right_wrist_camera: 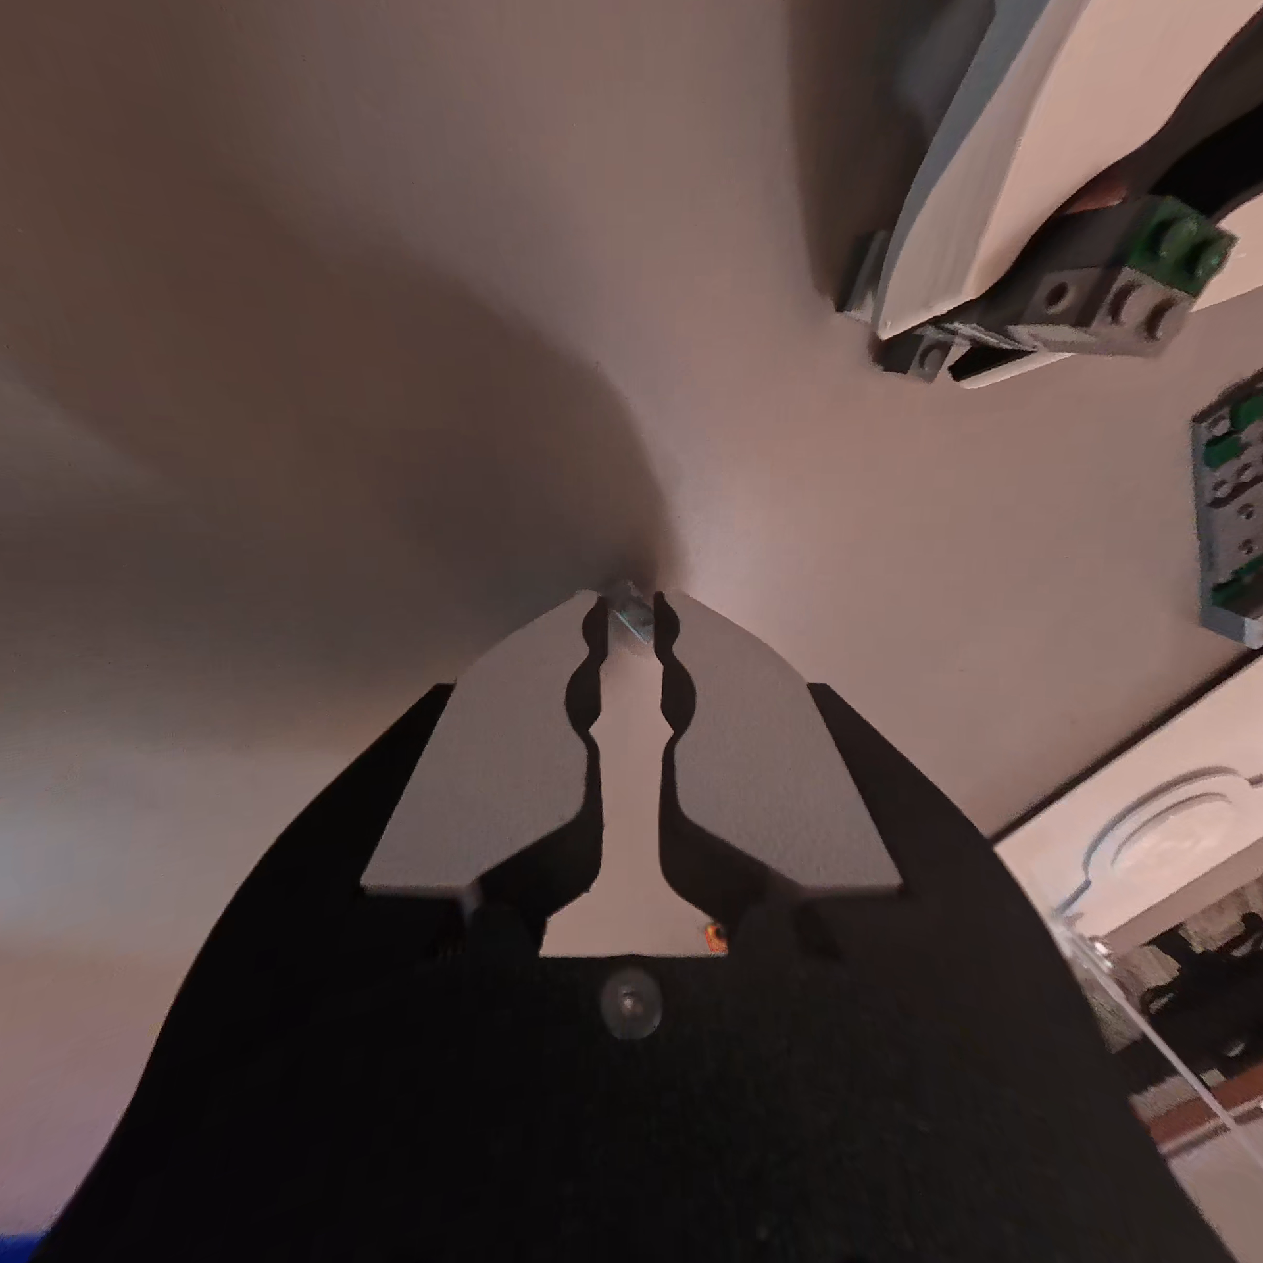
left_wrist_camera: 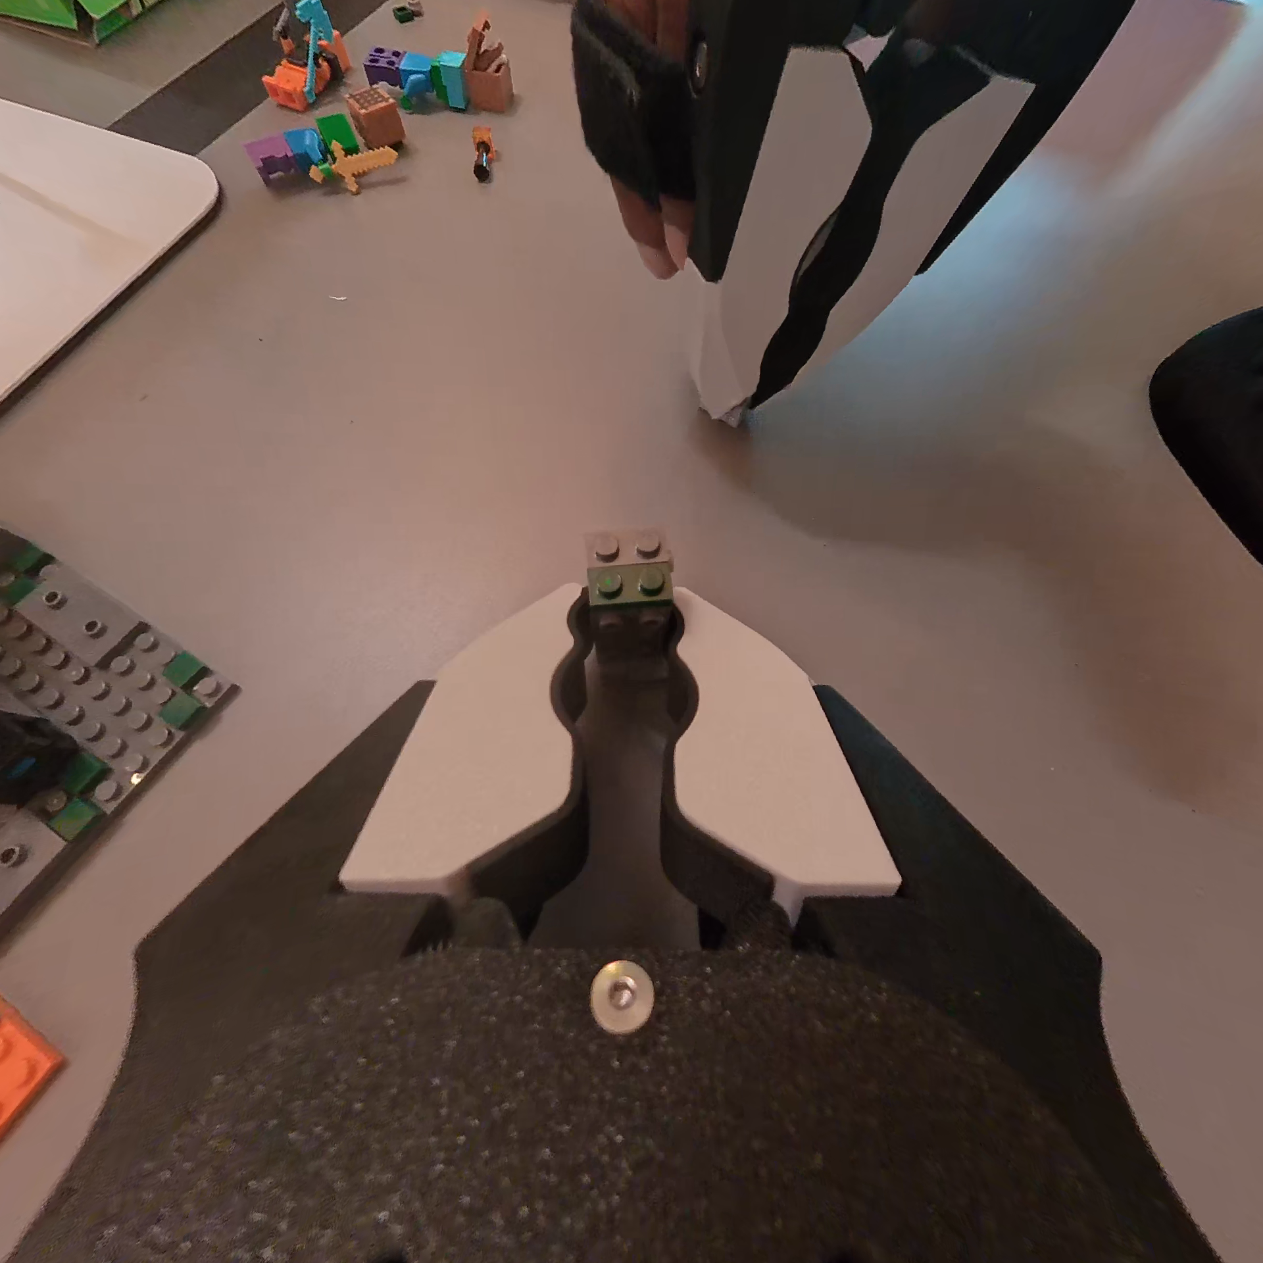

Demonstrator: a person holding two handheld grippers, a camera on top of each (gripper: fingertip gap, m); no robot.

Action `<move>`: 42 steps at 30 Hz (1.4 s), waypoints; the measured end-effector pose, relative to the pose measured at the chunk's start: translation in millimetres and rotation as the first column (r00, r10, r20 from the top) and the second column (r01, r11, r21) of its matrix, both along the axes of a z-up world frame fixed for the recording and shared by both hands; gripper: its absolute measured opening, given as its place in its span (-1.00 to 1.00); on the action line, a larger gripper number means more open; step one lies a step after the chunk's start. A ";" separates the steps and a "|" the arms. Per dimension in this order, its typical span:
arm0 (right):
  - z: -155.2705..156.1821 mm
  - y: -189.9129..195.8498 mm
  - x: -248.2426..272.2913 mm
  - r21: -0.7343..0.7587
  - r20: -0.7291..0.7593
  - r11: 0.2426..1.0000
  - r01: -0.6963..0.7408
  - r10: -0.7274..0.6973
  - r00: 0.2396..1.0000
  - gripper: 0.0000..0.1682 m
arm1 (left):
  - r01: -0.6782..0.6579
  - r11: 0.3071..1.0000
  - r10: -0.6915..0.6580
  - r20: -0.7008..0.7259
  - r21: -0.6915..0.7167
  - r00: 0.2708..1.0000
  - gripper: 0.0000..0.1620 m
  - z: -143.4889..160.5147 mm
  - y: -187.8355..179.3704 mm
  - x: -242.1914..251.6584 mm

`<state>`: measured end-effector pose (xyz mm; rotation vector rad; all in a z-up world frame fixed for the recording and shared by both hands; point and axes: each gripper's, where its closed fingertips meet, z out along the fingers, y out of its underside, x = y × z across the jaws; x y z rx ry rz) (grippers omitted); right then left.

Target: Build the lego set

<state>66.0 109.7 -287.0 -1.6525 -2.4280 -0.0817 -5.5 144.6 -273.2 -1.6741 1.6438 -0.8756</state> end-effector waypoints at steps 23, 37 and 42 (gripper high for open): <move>68.3 31.1 -88.3 -0.153 -0.216 0.892 0.425 -0.450 0.866 -0.90 | -0.020 0.998 0.020 0.000 0.053 1.000 -0.78 0.5 1.3 1.6; 59.2 35.0 -95.0 -0.179 -0.199 0.889 0.421 -0.452 0.870 -0.90 | -0.010 1.000 0.010 -0.004 0.012 1.000 -0.77 -0.3 0.6 0.9; 58.5 35.4 -97.2 -0.189 -0.214 0.888 0.420 -0.455 0.865 -0.90 | -0.009 1.000 0.009 -0.004 0.009 1.000 -0.77 -0.4 0.4 0.4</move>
